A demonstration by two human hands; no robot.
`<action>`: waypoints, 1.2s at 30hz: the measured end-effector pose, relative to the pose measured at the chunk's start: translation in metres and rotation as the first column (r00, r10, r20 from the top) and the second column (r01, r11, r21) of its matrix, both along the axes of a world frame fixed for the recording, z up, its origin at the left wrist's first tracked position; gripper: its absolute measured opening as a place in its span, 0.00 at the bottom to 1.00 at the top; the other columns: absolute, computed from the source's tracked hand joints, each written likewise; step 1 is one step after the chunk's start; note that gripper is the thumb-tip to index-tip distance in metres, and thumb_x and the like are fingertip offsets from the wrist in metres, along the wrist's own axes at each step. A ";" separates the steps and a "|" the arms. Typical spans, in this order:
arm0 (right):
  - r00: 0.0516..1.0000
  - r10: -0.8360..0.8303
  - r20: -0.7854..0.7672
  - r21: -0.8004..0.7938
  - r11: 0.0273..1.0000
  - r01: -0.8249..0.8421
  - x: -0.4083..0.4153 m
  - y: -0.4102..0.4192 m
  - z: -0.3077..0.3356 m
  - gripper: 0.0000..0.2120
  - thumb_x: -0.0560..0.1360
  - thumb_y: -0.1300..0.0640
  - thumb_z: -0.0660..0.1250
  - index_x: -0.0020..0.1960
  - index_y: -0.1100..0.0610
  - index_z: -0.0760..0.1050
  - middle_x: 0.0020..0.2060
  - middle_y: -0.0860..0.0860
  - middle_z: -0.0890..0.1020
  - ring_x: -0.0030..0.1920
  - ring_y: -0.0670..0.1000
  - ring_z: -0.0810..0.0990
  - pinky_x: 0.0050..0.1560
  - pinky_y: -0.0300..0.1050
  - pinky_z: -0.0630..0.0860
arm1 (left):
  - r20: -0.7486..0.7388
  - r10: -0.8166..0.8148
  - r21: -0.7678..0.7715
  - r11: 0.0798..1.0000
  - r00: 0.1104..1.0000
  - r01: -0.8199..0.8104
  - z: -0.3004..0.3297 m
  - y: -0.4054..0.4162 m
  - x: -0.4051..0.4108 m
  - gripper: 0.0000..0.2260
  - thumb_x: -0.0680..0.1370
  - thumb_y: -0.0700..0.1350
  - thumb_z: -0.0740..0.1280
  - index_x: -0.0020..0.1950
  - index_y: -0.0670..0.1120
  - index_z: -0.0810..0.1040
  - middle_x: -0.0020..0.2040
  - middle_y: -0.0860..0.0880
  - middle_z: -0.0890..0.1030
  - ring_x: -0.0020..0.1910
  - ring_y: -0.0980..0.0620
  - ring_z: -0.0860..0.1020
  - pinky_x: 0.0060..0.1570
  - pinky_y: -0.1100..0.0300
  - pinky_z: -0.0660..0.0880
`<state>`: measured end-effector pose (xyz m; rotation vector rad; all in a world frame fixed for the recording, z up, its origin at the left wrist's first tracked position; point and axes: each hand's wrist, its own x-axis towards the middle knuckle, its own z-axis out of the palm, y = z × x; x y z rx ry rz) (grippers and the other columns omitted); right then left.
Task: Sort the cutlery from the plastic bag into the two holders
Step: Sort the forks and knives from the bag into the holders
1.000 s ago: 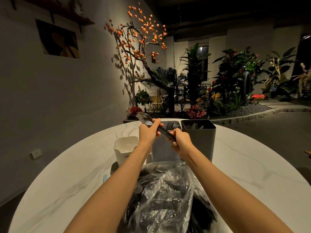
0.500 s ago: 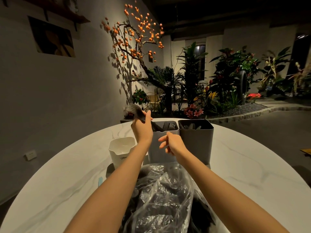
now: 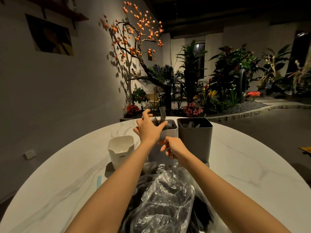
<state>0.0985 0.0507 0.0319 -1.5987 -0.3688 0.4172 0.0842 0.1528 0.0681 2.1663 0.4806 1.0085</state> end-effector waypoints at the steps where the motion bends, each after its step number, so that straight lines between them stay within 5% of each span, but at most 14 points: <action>1: 1.000 0.000 -0.002 -0.002 1.000 0.000 0.000 0.000 0.000 0.15 0.80 0.60 0.52 0.47 0.62 0.77 0.28 0.52 0.78 0.23 0.47 0.66 0.24 0.37 0.60 | 0.036 -0.011 -0.006 1.000 0.999 0.011 0.000 0.003 0.001 0.32 0.71 0.56 0.73 0.70 0.51 0.63 0.64 0.51 0.74 0.66 0.48 0.66 0.58 0.50 0.58; 5: 1.000 0.010 0.012 -0.018 1.000 -0.010 0.001 -0.002 0.000 0.14 0.80 0.60 0.52 0.47 0.61 0.77 0.29 0.52 0.78 0.25 0.47 0.67 0.24 0.36 0.62 | 0.075 -0.072 0.166 0.984 0.995 0.058 0.000 0.009 0.002 0.36 0.72 0.53 0.74 0.74 0.53 0.60 0.68 0.51 0.73 0.67 0.49 0.70 0.62 0.50 0.59; 10: 0.999 0.025 0.038 -0.028 0.999 -0.024 0.005 -0.002 -0.003 0.15 0.80 0.60 0.53 0.47 0.61 0.78 0.29 0.51 0.78 0.25 0.47 0.68 0.23 0.36 0.63 | 0.086 -0.072 0.584 0.812 0.994 0.009 -0.003 0.012 0.003 0.37 0.73 0.46 0.74 0.77 0.53 0.58 0.75 0.52 0.64 0.74 0.52 0.61 0.71 0.48 0.51; 13: 0.998 0.033 0.057 -0.024 0.999 -0.031 0.006 -0.003 -0.004 0.17 0.81 0.60 0.52 0.43 0.60 0.78 0.29 0.51 0.78 0.25 0.47 0.68 0.24 0.36 0.62 | -0.003 -0.108 0.677 0.731 0.994 0.082 -0.004 0.013 0.005 0.21 0.78 0.45 0.68 0.71 0.53 0.71 0.72 0.53 0.70 0.74 0.53 0.62 0.72 0.50 0.48; 15: 0.997 0.035 0.067 -0.034 0.999 -0.032 0.006 -0.004 -0.005 0.17 0.81 0.60 0.52 0.41 0.60 0.77 0.30 0.52 0.77 0.26 0.47 0.68 0.25 0.37 0.62 | -0.067 -0.091 0.633 0.766 0.994 0.113 -0.007 0.010 0.004 0.12 0.81 0.47 0.61 0.64 0.53 0.78 0.66 0.53 0.77 0.72 0.53 0.67 0.72 0.51 0.46; 19: 0.997 0.032 0.066 -0.050 0.998 -0.029 0.006 -0.005 -0.006 0.16 0.81 0.60 0.53 0.40 0.59 0.76 0.32 0.53 0.79 0.27 0.47 0.69 0.25 0.36 0.64 | -0.125 -0.085 0.549 0.824 0.989 0.140 -0.009 0.002 0.001 0.14 0.83 0.49 0.56 0.61 0.52 0.80 0.63 0.53 0.79 0.70 0.53 0.69 0.73 0.49 0.44; 24: 0.998 0.034 0.050 -0.046 0.998 -0.032 0.002 -0.009 -0.005 0.15 0.80 0.61 0.53 0.41 0.60 0.76 0.33 0.53 0.79 0.27 0.47 0.70 0.26 0.35 0.66 | -0.221 -0.157 0.517 0.818 0.963 0.252 -0.007 0.002 -0.002 0.16 0.83 0.50 0.56 0.70 0.55 0.71 0.72 0.52 0.71 0.76 0.54 0.59 0.73 0.47 0.39; 27: 0.999 0.002 0.040 0.014 1.000 -0.002 0.002 -0.010 0.001 0.16 0.82 0.56 0.53 0.42 0.60 0.75 0.33 0.54 0.79 0.25 0.46 0.70 0.27 0.38 0.64 | -0.126 -0.229 0.558 0.788 0.965 0.260 -0.016 0.002 -0.010 0.17 0.82 0.47 0.56 0.72 0.51 0.69 0.74 0.51 0.68 0.76 0.53 0.58 0.73 0.52 0.44; 32: 0.994 -0.086 0.060 0.112 0.991 0.079 -0.005 -0.014 0.014 0.18 0.84 0.52 0.50 0.47 0.60 0.73 0.30 0.53 0.77 0.24 0.46 0.69 0.25 0.37 0.64 | 0.107 -0.212 0.412 0.899 0.971 0.150 -0.019 -0.012 -0.025 0.10 0.80 0.47 0.55 0.51 0.46 0.76 0.48 0.51 0.77 0.50 0.50 0.73 0.53 0.52 0.68; 36: 0.986 -0.129 0.105 0.175 0.978 0.109 -0.020 -0.023 0.022 0.15 0.84 0.55 0.52 0.45 0.59 0.72 0.31 0.53 0.77 0.25 0.47 0.69 0.22 0.34 0.64 | 0.034 -0.294 0.194 0.939 0.955 0.283 -0.018 -0.021 -0.039 0.13 0.83 0.46 0.55 0.39 0.50 0.69 0.35 0.54 0.73 0.36 0.51 0.71 0.38 0.53 0.68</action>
